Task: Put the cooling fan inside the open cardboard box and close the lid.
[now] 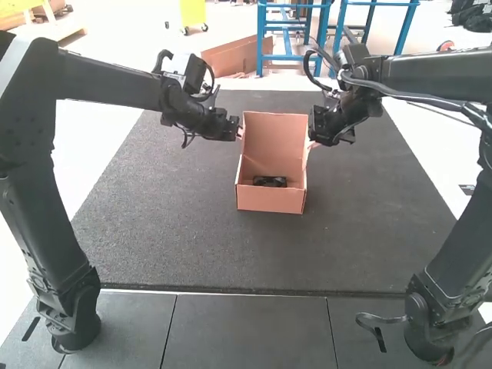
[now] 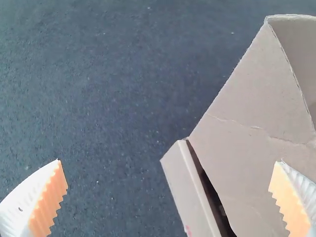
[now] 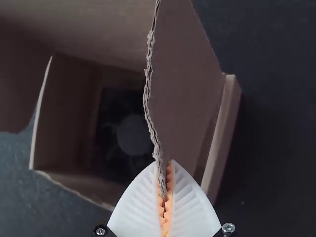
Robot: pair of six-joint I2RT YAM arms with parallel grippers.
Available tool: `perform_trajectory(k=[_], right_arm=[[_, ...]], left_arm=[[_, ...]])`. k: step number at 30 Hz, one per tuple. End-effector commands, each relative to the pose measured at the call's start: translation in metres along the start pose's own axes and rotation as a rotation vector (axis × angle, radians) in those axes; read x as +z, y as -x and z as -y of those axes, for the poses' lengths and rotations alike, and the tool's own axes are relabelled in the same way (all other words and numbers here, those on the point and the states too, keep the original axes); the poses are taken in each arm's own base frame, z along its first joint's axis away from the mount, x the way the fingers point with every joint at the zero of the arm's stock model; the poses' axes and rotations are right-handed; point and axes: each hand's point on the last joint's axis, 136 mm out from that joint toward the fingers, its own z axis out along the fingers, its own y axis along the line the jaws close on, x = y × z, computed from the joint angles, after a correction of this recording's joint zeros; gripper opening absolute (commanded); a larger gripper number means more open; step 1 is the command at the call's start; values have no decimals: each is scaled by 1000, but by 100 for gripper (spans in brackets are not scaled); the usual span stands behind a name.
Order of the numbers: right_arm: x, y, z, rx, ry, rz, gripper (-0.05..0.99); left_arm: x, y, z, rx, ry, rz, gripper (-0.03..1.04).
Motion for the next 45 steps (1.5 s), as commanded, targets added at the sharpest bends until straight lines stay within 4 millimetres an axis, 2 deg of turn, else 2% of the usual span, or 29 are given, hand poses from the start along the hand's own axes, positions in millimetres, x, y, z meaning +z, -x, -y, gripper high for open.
perform_trajectory(k=[1, 13, 21, 27, 31, 36, 45], right_arm=[[-10, -7, -21, -24, 79, -4, -1], [8, -44, -13, -26, 57, -94, -1], [16, -59, -5, -47, 20, -123, -1], [17, -58, -5, -61, 14, -116, -1], [17, -57, -5, -61, 15, -115, -1], [16, -57, -6, -62, 17, -114, -1], [17, -60, -5, -69, 16, -123, -1]], left_arm=[[-19, 13, 12, 7, -33, 52, 97], [-26, -2, 12, 5, -38, 37, 97], [-36, -13, 8, 9, -27, 33, 97], [-41, -13, 9, 18, -32, 62, 97], [-37, -11, 20, 31, -71, 78, 97], [-30, -23, 37, 59, -95, 48, 97], [-28, -38, 37, 61, -96, 11, 97]])
